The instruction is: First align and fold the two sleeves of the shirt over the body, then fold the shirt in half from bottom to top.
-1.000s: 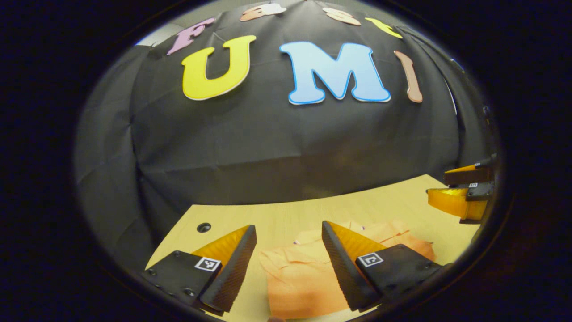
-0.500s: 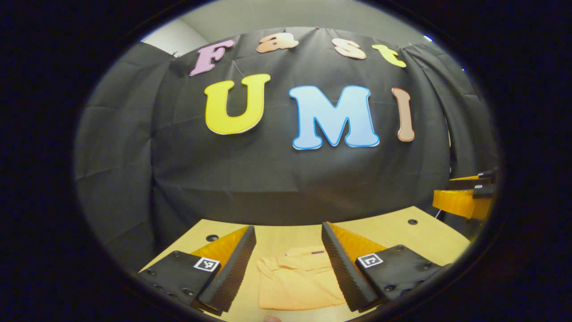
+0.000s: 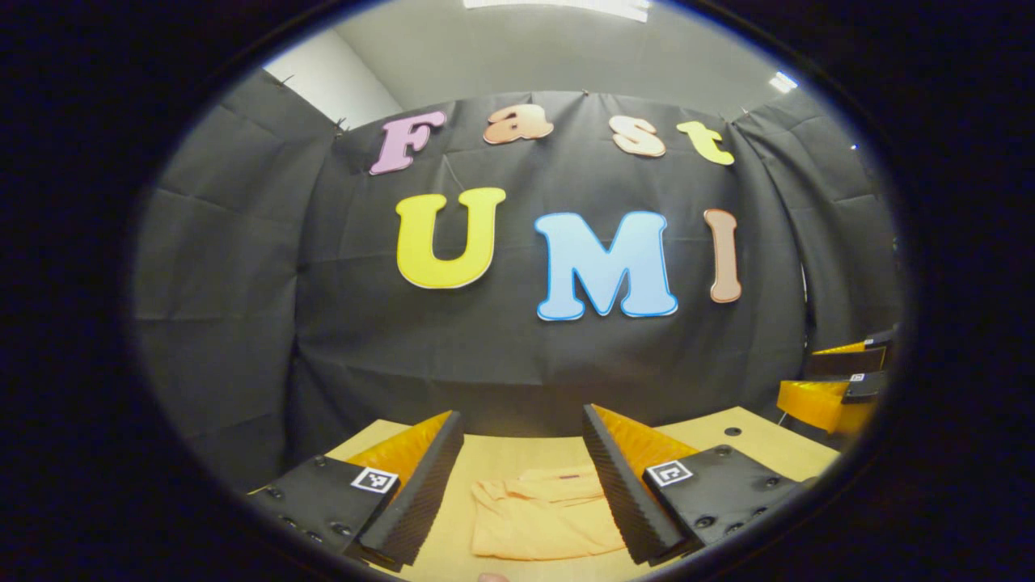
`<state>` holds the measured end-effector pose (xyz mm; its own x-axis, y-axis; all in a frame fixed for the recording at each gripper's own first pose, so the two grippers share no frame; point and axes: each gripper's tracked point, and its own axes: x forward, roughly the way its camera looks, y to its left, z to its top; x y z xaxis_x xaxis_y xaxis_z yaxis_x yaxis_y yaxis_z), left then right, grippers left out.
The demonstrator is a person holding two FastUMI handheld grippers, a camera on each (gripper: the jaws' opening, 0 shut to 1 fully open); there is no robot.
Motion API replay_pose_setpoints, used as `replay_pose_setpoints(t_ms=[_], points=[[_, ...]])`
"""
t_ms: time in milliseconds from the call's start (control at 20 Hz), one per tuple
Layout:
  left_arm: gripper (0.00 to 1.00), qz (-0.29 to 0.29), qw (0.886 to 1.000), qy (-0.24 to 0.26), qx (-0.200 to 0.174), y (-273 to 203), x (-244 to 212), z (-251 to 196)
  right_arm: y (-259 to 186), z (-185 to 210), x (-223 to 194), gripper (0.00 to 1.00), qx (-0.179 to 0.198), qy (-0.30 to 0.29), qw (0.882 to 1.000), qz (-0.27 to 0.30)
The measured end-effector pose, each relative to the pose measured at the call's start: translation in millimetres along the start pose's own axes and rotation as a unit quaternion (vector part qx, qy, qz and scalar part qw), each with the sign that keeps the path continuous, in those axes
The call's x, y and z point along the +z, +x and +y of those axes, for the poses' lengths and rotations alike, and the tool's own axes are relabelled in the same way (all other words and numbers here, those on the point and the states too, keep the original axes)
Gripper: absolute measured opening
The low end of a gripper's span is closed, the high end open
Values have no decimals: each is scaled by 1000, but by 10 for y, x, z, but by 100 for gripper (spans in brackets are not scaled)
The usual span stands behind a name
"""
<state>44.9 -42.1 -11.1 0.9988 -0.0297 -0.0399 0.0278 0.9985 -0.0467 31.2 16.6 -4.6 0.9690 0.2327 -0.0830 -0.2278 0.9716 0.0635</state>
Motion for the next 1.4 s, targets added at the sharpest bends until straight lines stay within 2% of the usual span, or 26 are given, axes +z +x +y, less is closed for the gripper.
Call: replay_pose_setpoints(t_ms=[50, 100, 500, 550, 600, 900, 1100, 1350, 1400], points=[[95, -2, 1000, 2, -1, -30, 21, 9, -39, 29, 29, 95, -2, 2, 1000, 0], [99, -4, 1000, 4, -2, -65, 36, 24, -67, 59, 29, 95, -2, 4, 1000, 1], [95, -30, 999, 34, -18, -318, 129, 180, -415, 159, 29, 95, -40, 19, 999, -1], [92, -34, 998, 39, -22, -335, 130, 163, -454, 149, 28, 95, -45, 19, 999, -1], [99, -33, 998, 39, -25, -352, 111, 156, -503, 143, 36, 95, -51, 19, 998, -2], [99, -32, 998, 42, -34, -398, 79, 97, -592, 167, 65, 95, -56, 30, 998, -6], [99, -34, 997, 50, -41, -402, 43, 48, -693, 92, 39, 95, -64, 30, 997, 0], [99, -30, 997, 36, -56, -423, -9, -96, -888, -112, 96, 95, -90, 32, 995, -11], [95, -30, 997, 34, -58, -428, -11, -129, -922, -144, 111, 95, -95, 33, 995, -13]])
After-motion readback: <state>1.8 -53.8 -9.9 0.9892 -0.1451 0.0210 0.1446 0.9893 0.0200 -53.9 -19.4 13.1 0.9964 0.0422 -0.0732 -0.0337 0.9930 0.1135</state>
